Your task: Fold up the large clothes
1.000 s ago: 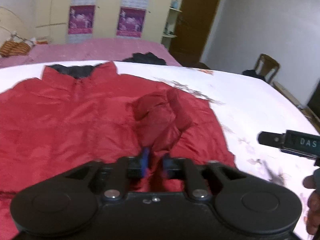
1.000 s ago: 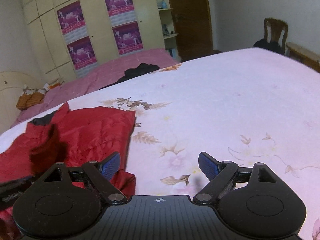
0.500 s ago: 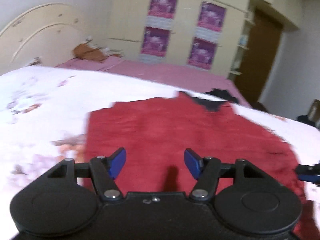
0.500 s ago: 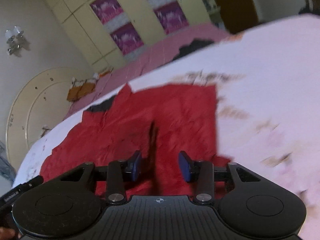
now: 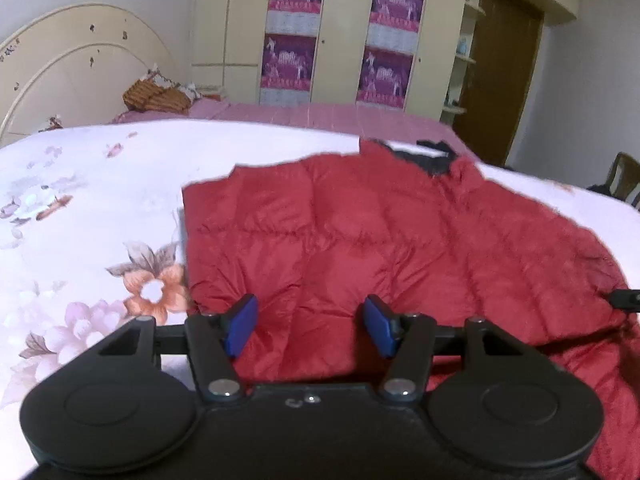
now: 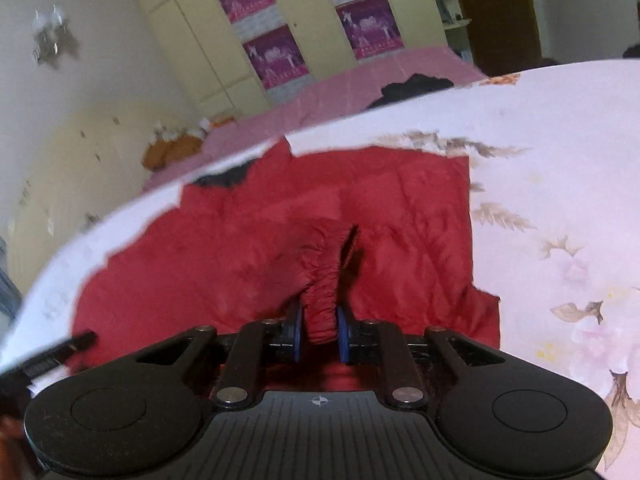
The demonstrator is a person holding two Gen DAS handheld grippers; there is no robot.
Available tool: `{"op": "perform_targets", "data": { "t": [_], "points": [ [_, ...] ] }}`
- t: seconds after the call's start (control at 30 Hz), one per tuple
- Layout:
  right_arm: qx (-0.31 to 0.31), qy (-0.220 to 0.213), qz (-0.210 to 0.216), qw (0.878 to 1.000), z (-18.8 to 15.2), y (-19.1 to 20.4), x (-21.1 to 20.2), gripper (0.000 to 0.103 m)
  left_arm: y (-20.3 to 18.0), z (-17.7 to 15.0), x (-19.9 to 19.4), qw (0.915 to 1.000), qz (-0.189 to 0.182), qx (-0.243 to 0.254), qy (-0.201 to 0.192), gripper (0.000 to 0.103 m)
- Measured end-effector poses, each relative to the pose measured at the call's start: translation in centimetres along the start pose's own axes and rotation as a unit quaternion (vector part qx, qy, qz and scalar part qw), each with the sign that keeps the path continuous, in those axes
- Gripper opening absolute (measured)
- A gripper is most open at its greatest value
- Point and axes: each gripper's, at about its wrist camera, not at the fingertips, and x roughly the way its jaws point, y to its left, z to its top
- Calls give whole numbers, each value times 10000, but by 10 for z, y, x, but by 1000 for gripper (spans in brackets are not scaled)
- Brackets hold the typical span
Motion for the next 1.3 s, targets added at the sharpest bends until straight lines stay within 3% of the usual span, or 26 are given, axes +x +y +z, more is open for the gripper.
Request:
{"op": "perform_targets", "data": {
  "t": [0.07,0.17,0.2,0.23,0.27,0.3,0.37,0.43,0.47,0.57,0.63,0.73,0.8,0.87,0.9,1.03,1.2,1.3],
  "points": [
    [-39,19,-98,9999,-4,-1,16,17,1,2,5,9999,45,5,99,60],
    [-312,-146,-354,9988,-4,9,9,17,4,8,2,9998,-6,87,188,59],
    [-363,-268,-468,9979,-4,12,0,23,5,12,-5,9999,-6,99,120,59],
    [-401,-460,-638,9961,-3,14,-14,53,9,16,-13,9999,-62,113,-48,59],
    [-437,-794,-712,9933,-1,15,-28,64,11,21,-17,9997,-126,122,-179,59],
    [-505,-1051,-656,9910,1,18,-37,67,13,27,-17,9995,-156,151,-242,59],
    [-674,-1030,-623,9904,13,28,-33,62,13,43,-5,9990,-196,266,-292,59],
    [-899,-855,-558,9907,25,39,-13,16,11,56,15,9990,-249,308,-217,59],
    [-990,-756,-560,9906,31,43,1,15,11,61,27,9991,-245,329,-132,59],
    [-1159,-367,-652,9904,35,44,43,15,16,62,64,9991,-94,388,157,62],
    [-1214,28,-843,9890,33,34,75,14,26,57,79,9990,-184,224,333,63],
    [-1325,-16,-952,9866,31,38,75,14,27,57,73,9989,-182,256,342,60],
    [-1218,-272,-1044,9867,31,49,58,15,22,57,54,9994,-211,244,134,61],
    [-1093,-601,-755,9893,27,62,40,34,6,56,37,9985,-499,218,-51,61],
    [-1145,-610,-590,9898,24,70,39,49,-7,55,31,9976,-620,272,-109,61],
    [-1591,-296,-206,9866,3,114,57,50,-56,41,32,9944,-972,422,48,61],
    [-1903,-137,-465,9805,-9,109,71,50,-54,28,40,9955,-700,631,129,63],
    [-1676,-206,-1046,9801,-7,75,61,50,-23,20,32,9978,-328,557,117,64]
  ]
}}
